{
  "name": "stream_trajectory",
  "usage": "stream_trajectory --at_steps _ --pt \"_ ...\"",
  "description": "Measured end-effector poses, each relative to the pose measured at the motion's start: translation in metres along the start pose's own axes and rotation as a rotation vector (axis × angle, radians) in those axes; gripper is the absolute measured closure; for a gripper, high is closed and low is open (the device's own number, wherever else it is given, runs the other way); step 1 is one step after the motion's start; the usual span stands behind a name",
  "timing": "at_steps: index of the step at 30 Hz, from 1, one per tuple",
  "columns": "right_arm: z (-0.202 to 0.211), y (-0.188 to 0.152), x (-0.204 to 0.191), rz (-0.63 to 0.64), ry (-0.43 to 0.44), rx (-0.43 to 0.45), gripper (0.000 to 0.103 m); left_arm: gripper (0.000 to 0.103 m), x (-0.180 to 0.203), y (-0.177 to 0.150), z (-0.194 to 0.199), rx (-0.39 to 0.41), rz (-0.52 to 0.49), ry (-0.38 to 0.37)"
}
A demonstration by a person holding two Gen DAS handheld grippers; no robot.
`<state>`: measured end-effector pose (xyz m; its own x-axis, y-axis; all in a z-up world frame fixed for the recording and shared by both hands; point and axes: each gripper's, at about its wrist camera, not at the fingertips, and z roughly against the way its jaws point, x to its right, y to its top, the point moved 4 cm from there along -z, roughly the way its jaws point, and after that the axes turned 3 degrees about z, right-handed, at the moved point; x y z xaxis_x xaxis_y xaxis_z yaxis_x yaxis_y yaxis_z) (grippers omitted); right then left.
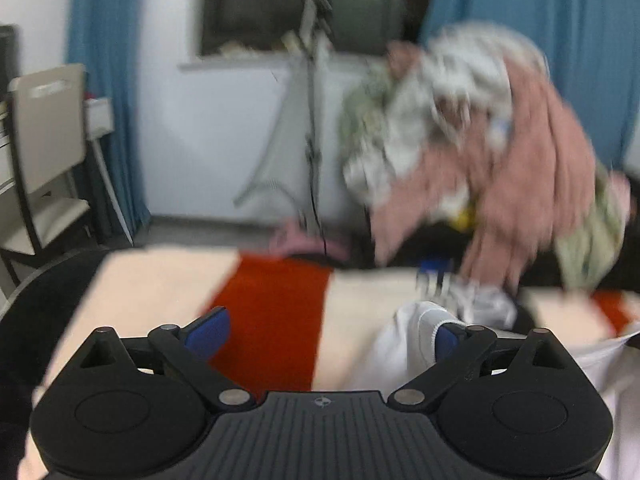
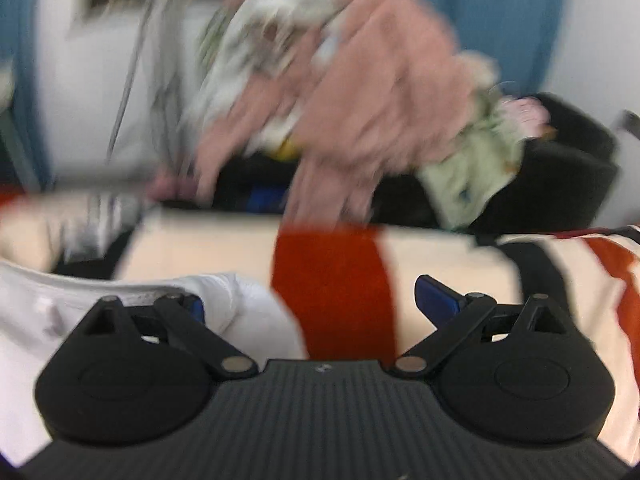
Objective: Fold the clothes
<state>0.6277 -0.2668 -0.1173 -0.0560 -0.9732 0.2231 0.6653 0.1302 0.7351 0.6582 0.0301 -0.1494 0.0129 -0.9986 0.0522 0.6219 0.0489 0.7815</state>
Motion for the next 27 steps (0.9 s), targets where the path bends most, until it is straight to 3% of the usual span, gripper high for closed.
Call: stream_trajectory --at_steps 3,7,9,13,18,27 --pt "-0.006 -0.002 -0.018 0.099 0.042 -0.049 0.005 0.004 0.005 -0.005 -0.010 -0.105 -0.076 -0.069" --pt "0.027 0.011 -0.024 0.078 0.164 -0.007 0.005 0.002 0.013 0.006 0.016 -0.201 -0.126 -0.161" --pt "0.051 0.014 -0.024 0.053 0.207 0.021 0.005 0.002 0.013 0.012 0.039 -0.179 -0.122 -0.192" --pt "0.111 0.009 -0.021 -0.029 0.221 0.114 0.005 0.001 0.012 0.013 0.108 -0.050 -0.090 -0.206" --pt "0.199 -0.031 -0.011 -0.136 0.207 0.225 0.005 0.001 0.004 -0.011 0.216 0.073 0.014 -0.200" --pt "0.382 -0.139 -0.011 -0.195 0.252 0.323 0.005 0.001 -0.012 -0.120 0.415 0.219 0.037 -0.117"
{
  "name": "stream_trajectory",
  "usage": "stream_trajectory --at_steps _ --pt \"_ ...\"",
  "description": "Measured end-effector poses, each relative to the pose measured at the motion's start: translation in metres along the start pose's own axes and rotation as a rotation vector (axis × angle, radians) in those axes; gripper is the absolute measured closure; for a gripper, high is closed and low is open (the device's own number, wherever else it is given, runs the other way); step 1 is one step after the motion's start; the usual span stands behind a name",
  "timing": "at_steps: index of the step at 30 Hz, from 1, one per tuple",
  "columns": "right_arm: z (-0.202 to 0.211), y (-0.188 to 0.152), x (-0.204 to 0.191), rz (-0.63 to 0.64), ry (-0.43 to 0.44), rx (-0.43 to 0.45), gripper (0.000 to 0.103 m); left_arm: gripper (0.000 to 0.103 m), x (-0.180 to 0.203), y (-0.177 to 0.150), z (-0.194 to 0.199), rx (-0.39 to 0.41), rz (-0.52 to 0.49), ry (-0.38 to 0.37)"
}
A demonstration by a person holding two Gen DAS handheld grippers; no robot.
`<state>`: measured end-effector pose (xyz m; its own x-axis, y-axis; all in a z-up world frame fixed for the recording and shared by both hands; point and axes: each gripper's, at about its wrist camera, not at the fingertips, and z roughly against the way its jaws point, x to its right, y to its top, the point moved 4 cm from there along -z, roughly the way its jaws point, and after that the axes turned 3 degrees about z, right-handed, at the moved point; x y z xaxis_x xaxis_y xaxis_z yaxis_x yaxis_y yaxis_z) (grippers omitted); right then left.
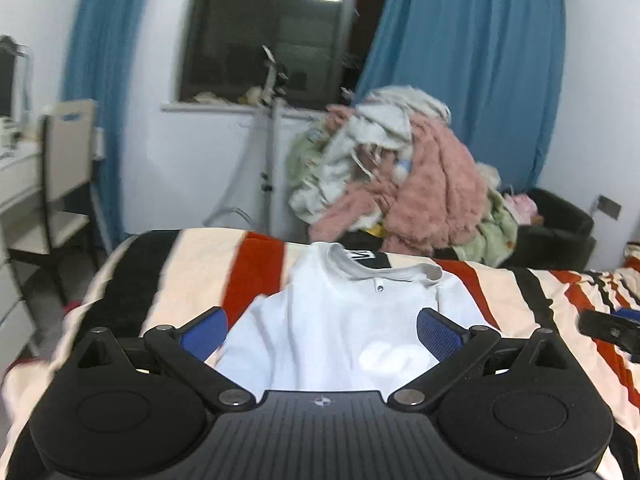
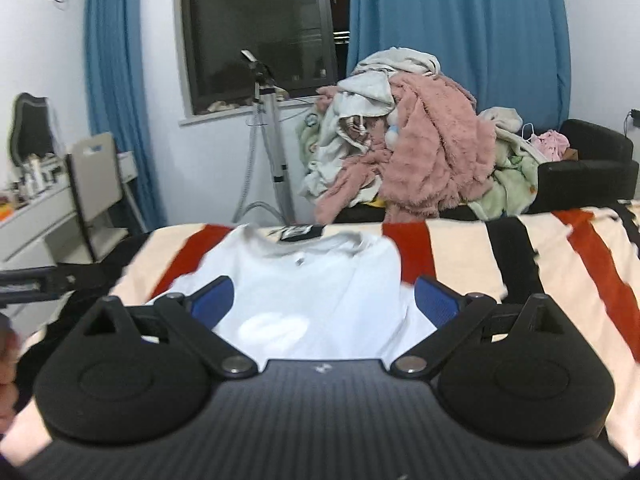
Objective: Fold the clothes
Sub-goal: 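Lower the shirt flat onto the bedspread with both grippers and release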
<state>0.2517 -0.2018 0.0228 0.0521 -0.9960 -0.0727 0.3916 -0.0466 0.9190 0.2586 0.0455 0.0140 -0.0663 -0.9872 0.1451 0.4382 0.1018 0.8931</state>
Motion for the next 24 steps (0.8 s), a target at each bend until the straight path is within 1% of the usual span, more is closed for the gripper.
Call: stream_trajectory --at_steps 1,4,7,12,16,18,20,24 --pt "0.017 -0.008 -0.003 0.002 0.000 0.009 0.005 0.001 0.002 -0.011 0.023 0.014 -0.010 0.010" --pt "0.068 -0.032 -0.012 0.005 0.001 0.037 0.005 0.001 0.003 -0.039 0.073 0.048 -0.003 0.018" --pt "0.096 -0.052 -0.016 -0.013 0.005 0.065 0.004 0.001 0.000 -0.063 0.110 0.068 0.030 0.017" --pt "0.123 -0.080 -0.019 -0.054 0.011 0.109 0.004 0.001 -0.002 -0.082 0.154 0.092 0.017 0.015" --pt "0.129 -0.094 -0.019 -0.089 0.001 0.106 0.004 0.001 -0.001 -0.092 0.169 0.084 0.051 -0.017" --pt "0.128 -0.098 -0.018 -0.098 -0.005 0.085 0.004 0.001 0.003 -0.095 0.172 0.086 0.046 -0.024" --pt "0.127 -0.100 -0.017 -0.101 -0.003 0.084 0.005 0.001 0.002 -0.095 0.167 0.088 0.059 -0.019" --pt "0.124 -0.106 -0.016 -0.106 0.011 0.089 0.005 0.002 -0.005 -0.096 0.153 0.058 0.133 -0.022"
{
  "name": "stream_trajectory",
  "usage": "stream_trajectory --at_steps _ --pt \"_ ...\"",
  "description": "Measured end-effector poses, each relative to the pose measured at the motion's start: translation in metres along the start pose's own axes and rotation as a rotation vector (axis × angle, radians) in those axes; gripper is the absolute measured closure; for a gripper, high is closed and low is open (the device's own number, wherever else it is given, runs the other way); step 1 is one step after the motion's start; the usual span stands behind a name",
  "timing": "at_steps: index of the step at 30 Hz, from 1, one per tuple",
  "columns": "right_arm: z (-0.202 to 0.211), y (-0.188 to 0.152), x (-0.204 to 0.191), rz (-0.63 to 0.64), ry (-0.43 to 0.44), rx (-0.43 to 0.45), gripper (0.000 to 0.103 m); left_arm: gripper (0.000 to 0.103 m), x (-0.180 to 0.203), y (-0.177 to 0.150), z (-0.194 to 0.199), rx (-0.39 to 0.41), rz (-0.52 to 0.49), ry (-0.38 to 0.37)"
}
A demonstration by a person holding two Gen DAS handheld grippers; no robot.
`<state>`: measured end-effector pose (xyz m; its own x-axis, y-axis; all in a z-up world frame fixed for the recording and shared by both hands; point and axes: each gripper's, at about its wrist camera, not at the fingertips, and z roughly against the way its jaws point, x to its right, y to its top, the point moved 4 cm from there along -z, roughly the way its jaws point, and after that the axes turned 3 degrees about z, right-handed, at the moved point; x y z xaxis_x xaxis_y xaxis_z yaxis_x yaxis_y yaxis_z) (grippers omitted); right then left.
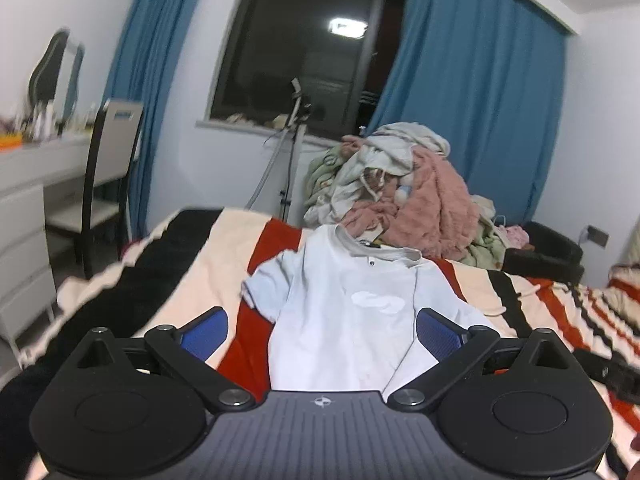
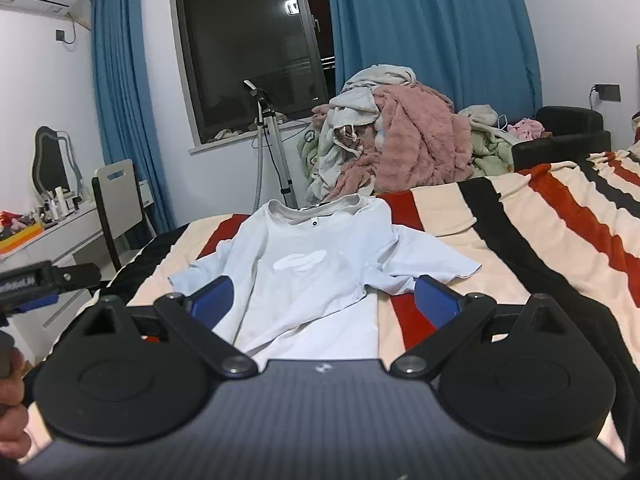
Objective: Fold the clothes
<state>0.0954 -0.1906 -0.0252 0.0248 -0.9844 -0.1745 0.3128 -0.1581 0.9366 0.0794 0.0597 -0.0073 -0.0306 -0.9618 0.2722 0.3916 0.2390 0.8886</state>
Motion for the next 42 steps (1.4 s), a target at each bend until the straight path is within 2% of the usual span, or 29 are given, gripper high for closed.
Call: stream_trajectory --at_steps 9,16,20,22,23,27,28,29,31,34,37,39,41,42 --pt "-0.015 -0.010 0.003 -0.049 0.043 0.006 0.005 0.003 -0.018 -0.008 -0.038 -0.038 0.046 0.020" --pt "-0.047 -0.011 0.010 -0.056 0.020 0.005 0.005 0.003 -0.032 -0.016 -0.071 -0.092 0.099 0.046" --pt "-0.072 -0.012 0.010 -0.015 0.020 -0.005 0.006 0.003 -0.050 -0.015 -0.109 -0.170 0.155 0.067" --pt "-0.081 -0.017 0.009 0.005 0.018 -0.014 0.037 0.003 -0.058 -0.012 -0.130 -0.219 0.160 0.071" --pt "-0.085 -0.020 0.009 0.011 0.022 -0.029 0.038 0.003 -0.063 -0.009 -0.143 -0.219 0.151 0.089" --pt "-0.099 -0.033 0.008 0.004 0.079 -0.070 0.035 0.003 -0.090 0.008 -0.193 -0.183 0.191 0.159" --pt "-0.102 -0.035 0.009 -0.001 0.072 -0.074 0.026 0.003 -0.098 0.012 -0.205 -0.170 0.221 0.169" --pt "-0.106 -0.038 0.011 -0.008 0.057 -0.075 0.022 0.003 -0.104 0.016 -0.217 -0.162 0.242 0.169" --pt "-0.115 -0.043 0.018 -0.042 0.049 -0.092 0.022 0.006 -0.115 0.022 -0.241 -0.146 0.281 0.167" --pt "-0.131 -0.051 0.033 -0.123 0.040 -0.125 0.022 0.020 -0.127 0.030 -0.277 -0.130 0.324 0.150" --pt "-0.143 -0.059 0.048 -0.216 0.024 -0.150 0.022 0.039 -0.117 0.031 -0.308 -0.165 0.276 0.128" --pt "-0.148 -0.062 0.055 -0.256 0.012 -0.157 0.022 0.050 -0.100 0.029 -0.322 -0.174 0.166 0.166" --pt "-0.150 -0.062 0.061 -0.287 -0.001 -0.151 0.022 0.092 -0.069 0.024 -0.336 -0.199 -0.027 0.183" --pt "-0.150 -0.061 0.063 -0.295 -0.005 -0.146 0.022 0.095 -0.052 0.021 -0.339 -0.200 -0.126 0.182"
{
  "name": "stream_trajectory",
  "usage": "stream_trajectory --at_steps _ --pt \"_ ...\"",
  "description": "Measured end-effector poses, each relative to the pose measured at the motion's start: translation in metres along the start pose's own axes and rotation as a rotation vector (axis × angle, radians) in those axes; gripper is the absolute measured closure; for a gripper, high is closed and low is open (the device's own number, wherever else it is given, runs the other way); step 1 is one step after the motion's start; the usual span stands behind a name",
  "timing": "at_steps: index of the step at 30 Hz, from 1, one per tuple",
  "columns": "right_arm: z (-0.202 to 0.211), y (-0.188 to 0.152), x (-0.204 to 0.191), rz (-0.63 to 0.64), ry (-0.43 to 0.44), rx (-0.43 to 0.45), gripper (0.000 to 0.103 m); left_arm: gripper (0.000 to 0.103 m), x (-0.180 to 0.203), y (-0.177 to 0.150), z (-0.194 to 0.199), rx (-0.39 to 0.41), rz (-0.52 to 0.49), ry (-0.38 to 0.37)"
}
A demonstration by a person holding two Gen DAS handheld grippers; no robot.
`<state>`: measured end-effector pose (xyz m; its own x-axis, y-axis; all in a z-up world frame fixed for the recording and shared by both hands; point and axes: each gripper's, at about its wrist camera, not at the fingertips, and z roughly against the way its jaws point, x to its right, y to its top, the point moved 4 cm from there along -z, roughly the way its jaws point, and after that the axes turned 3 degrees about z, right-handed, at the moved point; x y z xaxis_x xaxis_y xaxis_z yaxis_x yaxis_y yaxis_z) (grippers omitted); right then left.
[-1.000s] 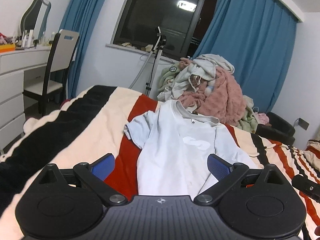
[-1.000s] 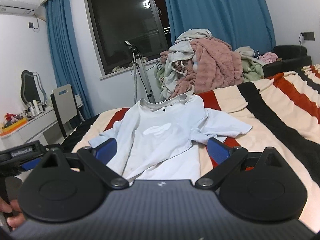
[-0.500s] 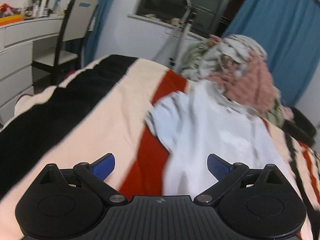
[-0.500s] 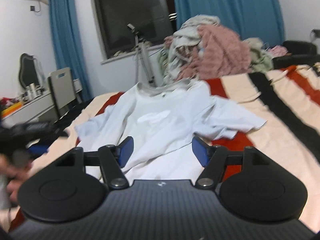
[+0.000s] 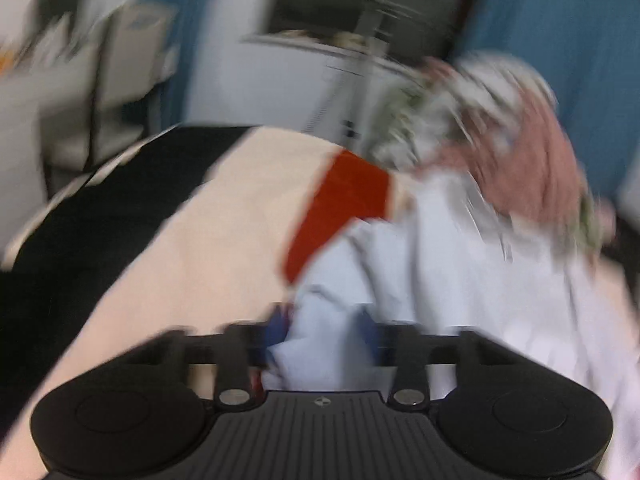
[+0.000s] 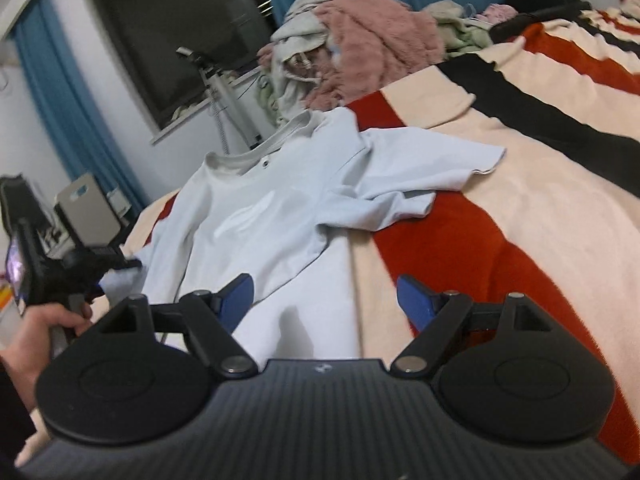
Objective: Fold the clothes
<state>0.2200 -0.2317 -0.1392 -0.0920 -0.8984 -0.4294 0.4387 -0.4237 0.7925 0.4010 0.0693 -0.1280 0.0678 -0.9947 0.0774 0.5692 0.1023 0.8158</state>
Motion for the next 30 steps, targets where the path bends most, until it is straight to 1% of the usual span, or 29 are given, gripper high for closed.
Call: stream_trajectory --at_steps 1,3,4,5,6,9,11,12,13,14,15,16,17,18,21,22,24,27,30 --pt "0.000 0.001 0.002 -0.006 -0.005 0.006 0.022 0.095 0.018 0.000 0.000 0.009 -0.099 0.007" --pt "0.000 0.002 0.004 -0.008 -0.020 0.017 0.022 0.096 0.063 -0.003 0.010 0.096 -0.332 0.006" --pt "0.001 0.003 0.006 -0.011 -0.026 0.021 0.022 0.096 0.083 -0.007 0.013 0.126 -0.429 -0.002" --pt "0.001 0.003 0.008 -0.013 -0.032 0.027 0.022 0.096 0.107 -0.015 0.018 0.153 -0.539 -0.029" --pt "0.001 0.004 0.010 -0.013 -0.041 0.031 0.022 0.096 0.129 -0.026 0.022 0.158 -0.625 -0.074" --pt "0.003 0.007 0.017 -0.027 -0.066 0.040 0.022 0.096 0.175 -0.058 0.023 0.098 -0.790 -0.173" --pt "0.005 0.008 0.021 -0.044 -0.077 0.046 0.022 0.096 0.193 -0.075 0.020 0.076 -0.849 -0.192" --pt "0.005 0.008 0.022 -0.049 -0.083 0.047 0.022 0.095 0.195 -0.078 0.017 0.075 -0.854 -0.186" --pt "0.006 0.007 0.023 -0.052 -0.088 0.044 0.022 0.094 0.193 -0.077 0.017 0.075 -0.832 -0.188" --pt "0.006 0.007 0.023 -0.054 -0.091 0.042 0.022 0.085 0.191 -0.075 0.018 0.071 -0.803 -0.203" --pt "0.007 0.007 0.024 -0.057 -0.090 0.041 0.022 0.079 0.184 -0.070 0.023 0.059 -0.754 -0.232" --pt "0.008 0.007 0.024 -0.059 -0.089 0.041 0.022 0.064 0.178 -0.065 0.029 0.047 -0.702 -0.262" --pt "0.008 0.007 0.024 -0.061 -0.088 0.041 0.022 0.051 0.171 -0.060 0.035 0.035 -0.649 -0.292" --pt "0.009 0.007 0.023 -0.061 -0.086 0.044 0.022 0.048 0.164 -0.055 0.041 0.023 -0.597 -0.322" --pt "0.010 0.008 0.021 -0.065 -0.076 0.046 0.022 0.047 0.139 -0.032 0.054 0.025 -0.413 -0.404" --pt "0.010 0.008 0.021 -0.067 -0.072 0.047 0.022 0.047 0.133 -0.023 0.052 0.019 -0.349 -0.413" --pt "0.010 0.008 0.021 -0.068 -0.071 0.044 0.022 0.047 0.118 -0.003 0.033 -0.012 -0.199 -0.415" --pt "0.010 0.007 0.022 -0.067 -0.077 0.039 0.022 0.048 0.110 0.020 -0.006 -0.053 -0.039 -0.419" --pt "0.009 0.005 0.026 -0.066 -0.089 0.037 0.022 0.052 0.115 0.031 -0.045 -0.088 0.026 -0.383"
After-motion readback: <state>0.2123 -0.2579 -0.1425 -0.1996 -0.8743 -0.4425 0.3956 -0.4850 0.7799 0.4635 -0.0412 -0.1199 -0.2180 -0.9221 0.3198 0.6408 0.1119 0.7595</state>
